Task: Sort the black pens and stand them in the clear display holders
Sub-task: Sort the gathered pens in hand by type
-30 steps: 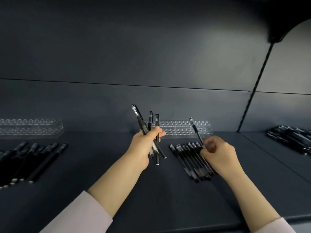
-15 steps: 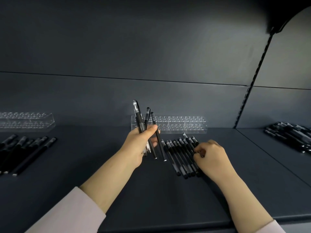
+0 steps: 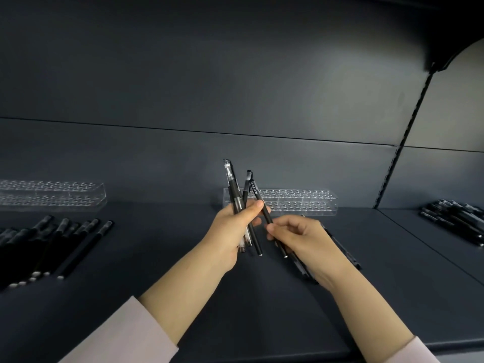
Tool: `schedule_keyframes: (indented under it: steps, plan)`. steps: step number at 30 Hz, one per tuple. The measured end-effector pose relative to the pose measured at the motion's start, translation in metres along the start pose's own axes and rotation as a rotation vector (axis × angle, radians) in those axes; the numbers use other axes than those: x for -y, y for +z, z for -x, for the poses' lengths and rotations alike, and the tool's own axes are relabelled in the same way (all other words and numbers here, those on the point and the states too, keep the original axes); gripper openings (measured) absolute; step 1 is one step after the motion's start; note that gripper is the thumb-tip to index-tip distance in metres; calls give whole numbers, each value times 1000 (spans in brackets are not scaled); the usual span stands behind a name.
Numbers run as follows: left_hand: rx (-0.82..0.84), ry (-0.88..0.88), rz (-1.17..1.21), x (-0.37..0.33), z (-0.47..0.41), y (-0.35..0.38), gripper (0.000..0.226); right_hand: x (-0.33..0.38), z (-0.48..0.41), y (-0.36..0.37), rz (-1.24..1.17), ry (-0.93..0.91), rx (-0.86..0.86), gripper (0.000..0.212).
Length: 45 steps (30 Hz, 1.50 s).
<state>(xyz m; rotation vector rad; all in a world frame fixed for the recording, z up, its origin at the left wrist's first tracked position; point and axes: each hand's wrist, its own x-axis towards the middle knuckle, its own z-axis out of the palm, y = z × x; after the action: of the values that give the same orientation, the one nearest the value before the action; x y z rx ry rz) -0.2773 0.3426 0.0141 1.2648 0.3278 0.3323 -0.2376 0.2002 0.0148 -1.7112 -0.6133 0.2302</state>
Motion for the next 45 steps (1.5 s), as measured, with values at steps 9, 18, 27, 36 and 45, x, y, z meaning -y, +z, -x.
schedule_keyframes:
  steps: [9,18,27,36,45]
  plan:
    - [-72,0,57,-36,8,-109,16,22,-12,98,-79,15,-103,7]
    - [-150,-28,138,-77,23,-243,11,47,-23,226,-65,41,-66,18]
    - [-102,56,176,-92,38,-330,20,46,-30,302,279,60,-69,24]
    - [-77,79,-46,-97,40,-355,24,43,-29,321,590,25,27,24]
    - [-11,68,-45,-92,36,-351,25,42,-29,327,421,61,39,17]
